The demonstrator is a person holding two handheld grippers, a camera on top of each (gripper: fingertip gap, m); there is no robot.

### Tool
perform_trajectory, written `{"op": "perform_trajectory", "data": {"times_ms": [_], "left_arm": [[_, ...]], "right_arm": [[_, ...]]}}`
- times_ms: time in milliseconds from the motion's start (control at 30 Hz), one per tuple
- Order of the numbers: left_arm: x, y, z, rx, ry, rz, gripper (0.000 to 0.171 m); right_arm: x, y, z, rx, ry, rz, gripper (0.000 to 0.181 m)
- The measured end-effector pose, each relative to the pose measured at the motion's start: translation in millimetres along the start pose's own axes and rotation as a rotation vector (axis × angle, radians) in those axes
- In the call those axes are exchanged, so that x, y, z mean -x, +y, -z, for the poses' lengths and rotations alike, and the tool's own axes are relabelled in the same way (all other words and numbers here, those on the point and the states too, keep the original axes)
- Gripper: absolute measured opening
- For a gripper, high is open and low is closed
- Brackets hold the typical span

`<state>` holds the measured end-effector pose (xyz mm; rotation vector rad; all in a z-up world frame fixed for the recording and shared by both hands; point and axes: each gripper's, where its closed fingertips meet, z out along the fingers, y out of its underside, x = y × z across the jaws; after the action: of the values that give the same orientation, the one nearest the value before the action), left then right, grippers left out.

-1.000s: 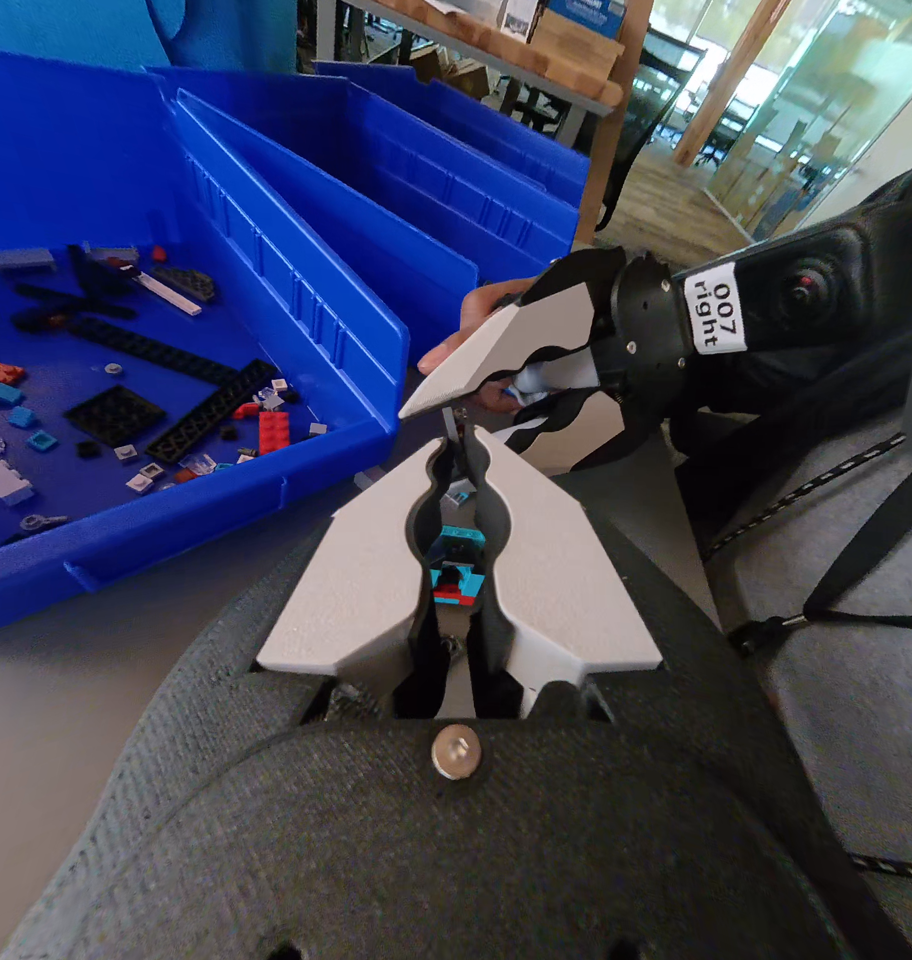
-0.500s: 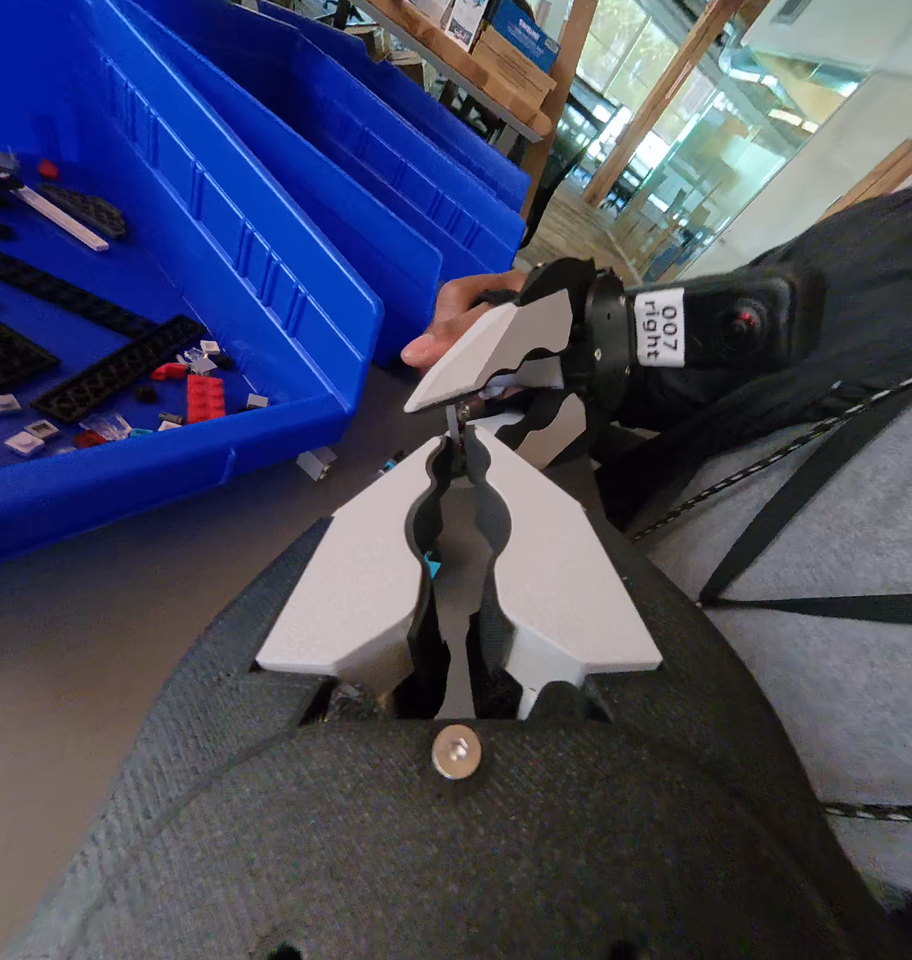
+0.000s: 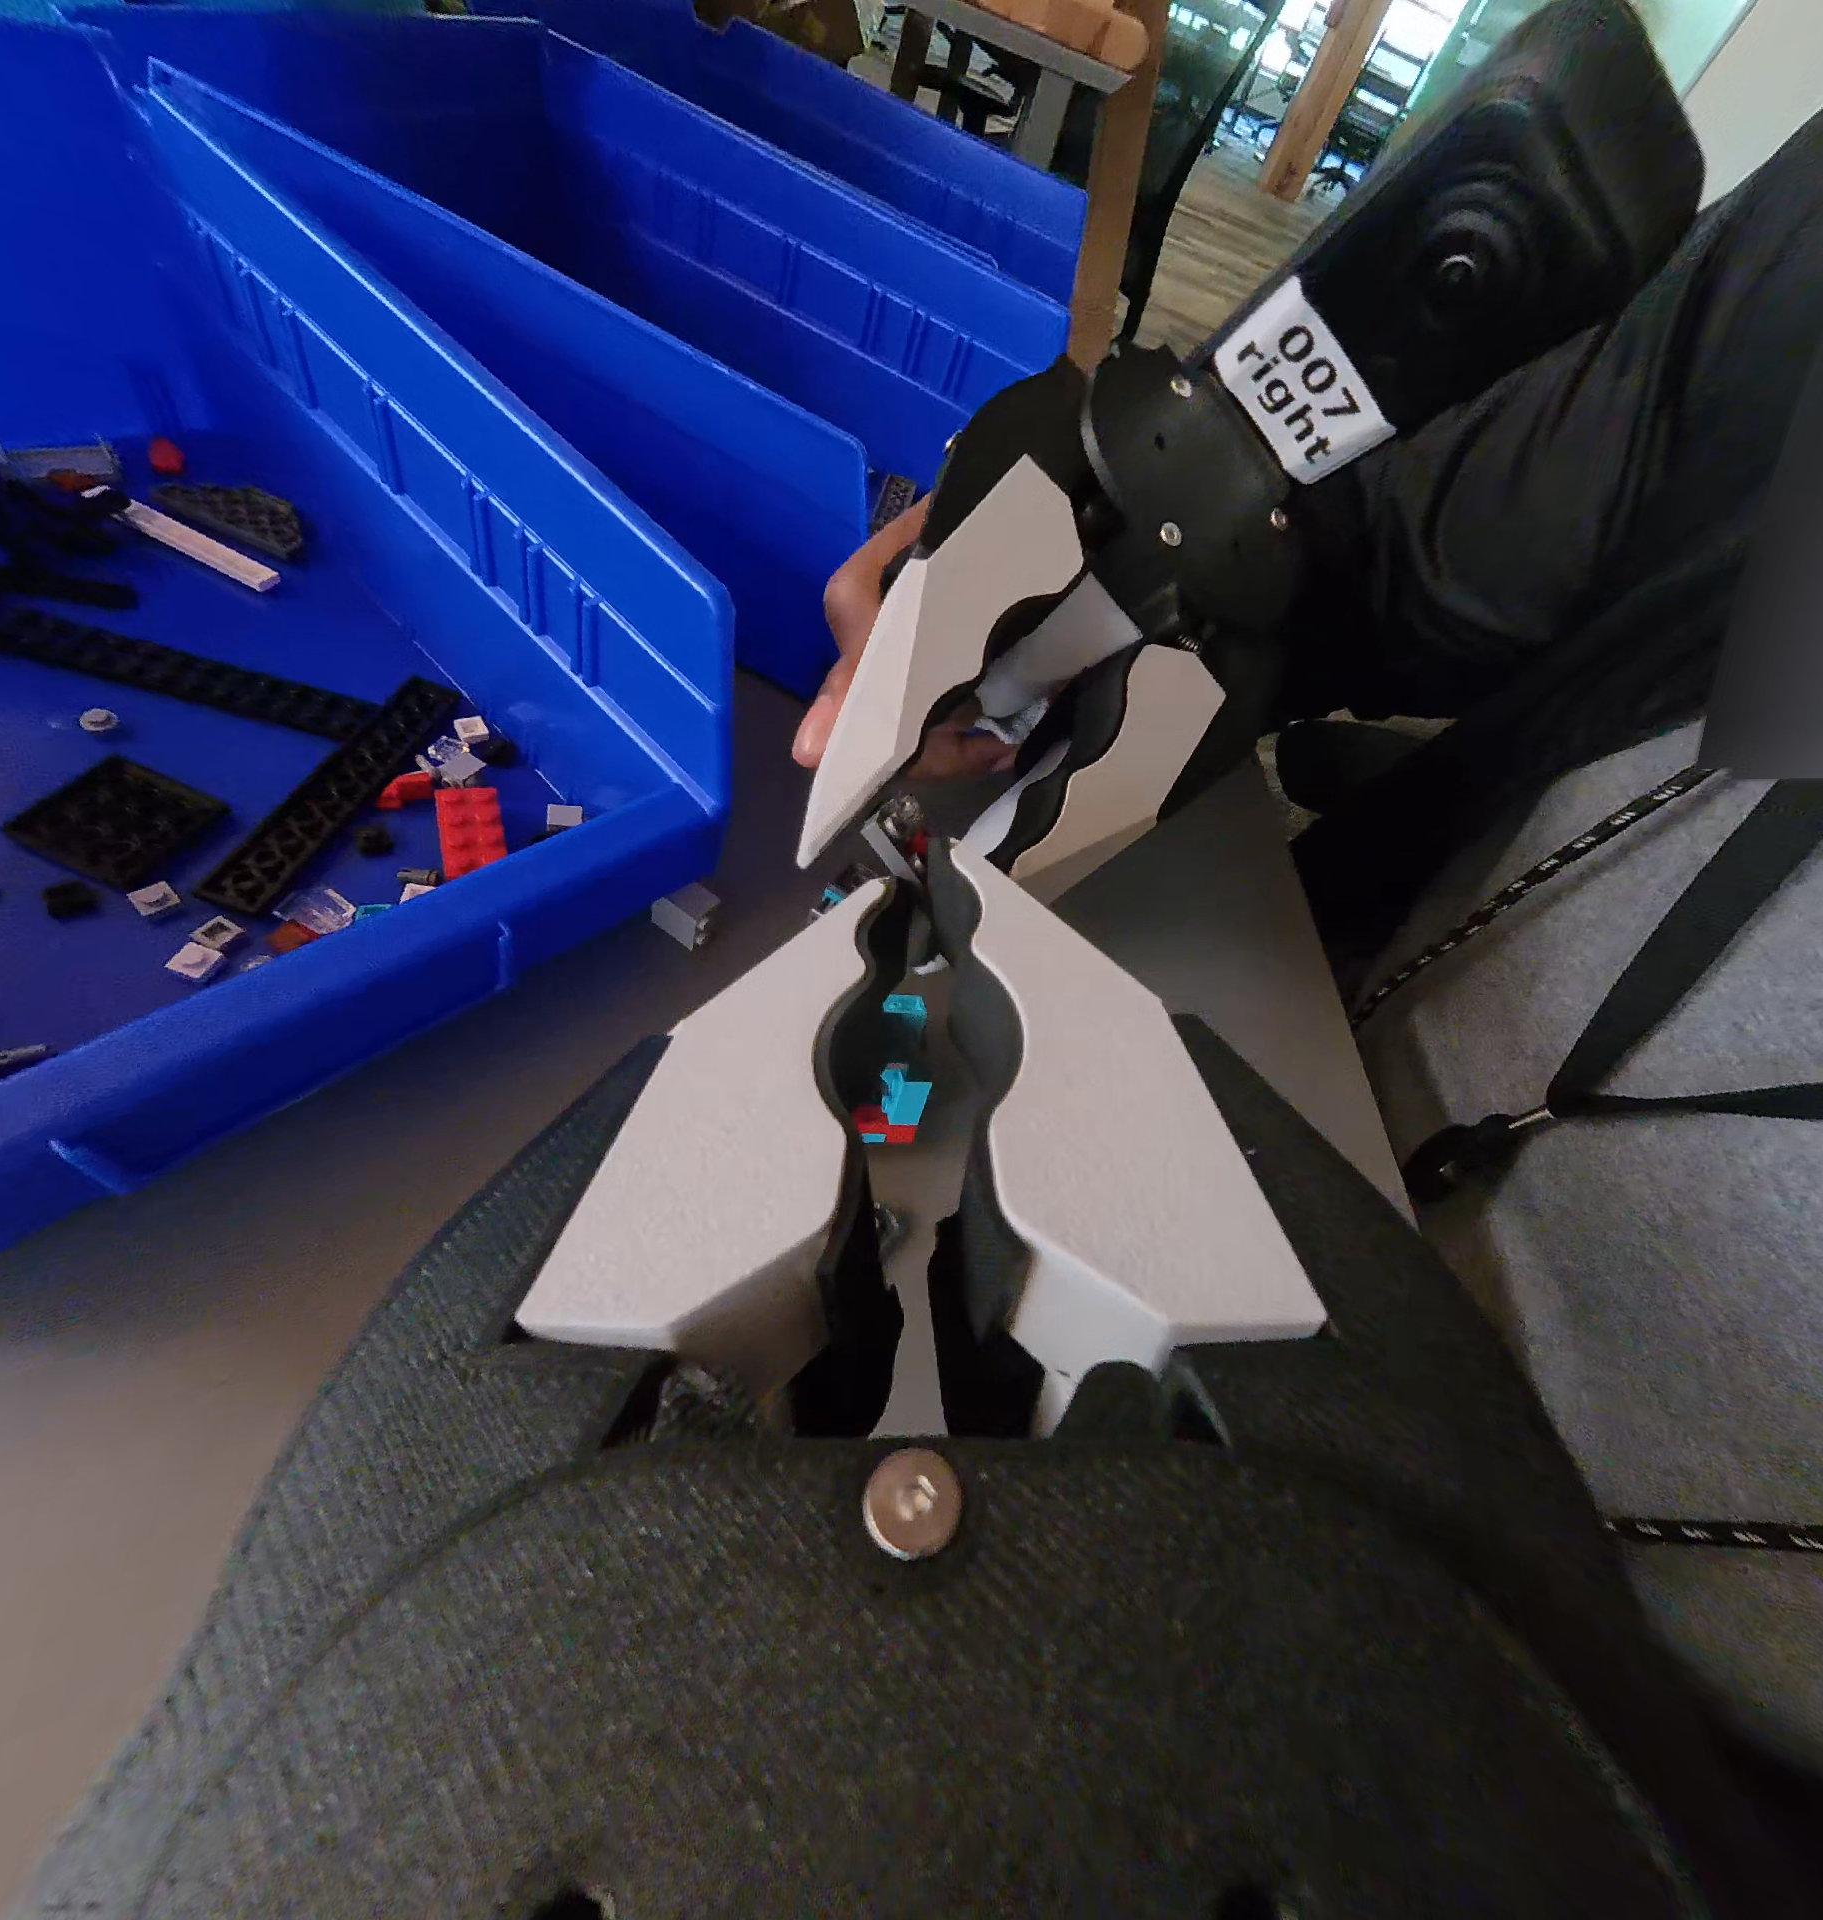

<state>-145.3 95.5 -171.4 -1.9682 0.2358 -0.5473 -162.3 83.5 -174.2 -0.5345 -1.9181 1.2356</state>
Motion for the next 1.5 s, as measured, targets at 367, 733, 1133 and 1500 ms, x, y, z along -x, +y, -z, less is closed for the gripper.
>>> {"op": "perform_trajectory", "data": {"times_ms": [367, 733, 1133, 1500], "left_arm": [[-5.8, 1.8, 2.9, 0.004, 0.049, -0.026, 0.005], [-8.0, -0.6, 4.3, -0.016, 0.032, -0.168, 0.004], [-4.4, -5.3, 5.1, -0.062, 0.018, -0.150, 0.013], [-0.7, -17.3, 18.1, -0.161, 0.125, 0.110, 0.021]], "right_arm": [[6.6, -3.9, 0.2, -0.030, -0.069, -0.077, 0.026], [6.1, -7.0, 1.1, -0.053, -0.061, -0.057, 0.027], [-2.0, -7.8, 2.9, -0.036, 0.088, 0.182, 0.027], [-6.7, -6.8, 3.5, -0.012, 0.163, 0.303, 0.027]]}}
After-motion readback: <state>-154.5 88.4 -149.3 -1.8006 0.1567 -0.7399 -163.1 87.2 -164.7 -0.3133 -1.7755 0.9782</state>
